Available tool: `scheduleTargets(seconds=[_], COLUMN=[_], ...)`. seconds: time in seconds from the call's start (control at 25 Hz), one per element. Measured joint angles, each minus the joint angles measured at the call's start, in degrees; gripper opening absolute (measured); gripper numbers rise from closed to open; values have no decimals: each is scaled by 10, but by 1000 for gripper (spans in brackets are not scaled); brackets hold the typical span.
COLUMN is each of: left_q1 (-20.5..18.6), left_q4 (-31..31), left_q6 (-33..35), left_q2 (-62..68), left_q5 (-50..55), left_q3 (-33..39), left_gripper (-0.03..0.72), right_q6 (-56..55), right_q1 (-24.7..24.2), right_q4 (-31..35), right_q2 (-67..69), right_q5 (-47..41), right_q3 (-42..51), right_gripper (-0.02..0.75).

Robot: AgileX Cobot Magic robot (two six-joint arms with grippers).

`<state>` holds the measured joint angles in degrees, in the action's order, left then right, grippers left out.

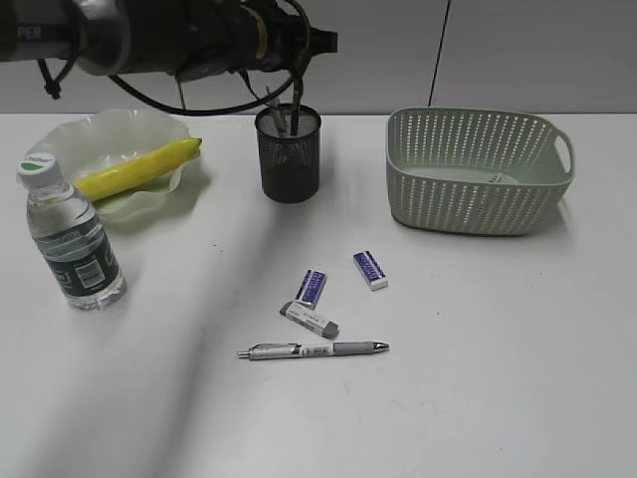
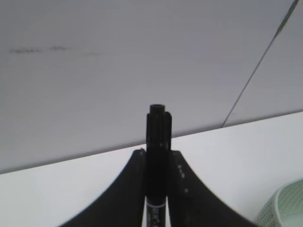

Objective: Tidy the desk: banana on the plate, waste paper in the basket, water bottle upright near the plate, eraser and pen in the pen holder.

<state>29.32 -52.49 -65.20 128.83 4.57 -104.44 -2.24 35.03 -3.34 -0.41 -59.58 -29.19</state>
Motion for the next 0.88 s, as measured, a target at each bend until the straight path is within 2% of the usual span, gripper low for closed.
scheduleTargets(seconds=[0.2, 0.64, 0.76, 0.88], left_q1=[0, 0, 0, 0], left_q4=[-3, -47, -47, -47], left_q6=[0, 0, 0, 0], left_q2=[19, 29, 29, 29], left_q5=[-29, -11, 0, -5], left_q3=[1, 5, 5, 5], left_gripper=[88, 88, 131, 218], right_q6=[0, 0, 0, 0], right_q1=[0, 0, 0, 0], right_q4=[0, 0, 0, 0], right_q2=[0, 0, 0, 0], right_q5=[0, 0, 0, 0], right_q3=[0, 0, 0, 0], right_gripper=[276, 276, 276, 276])
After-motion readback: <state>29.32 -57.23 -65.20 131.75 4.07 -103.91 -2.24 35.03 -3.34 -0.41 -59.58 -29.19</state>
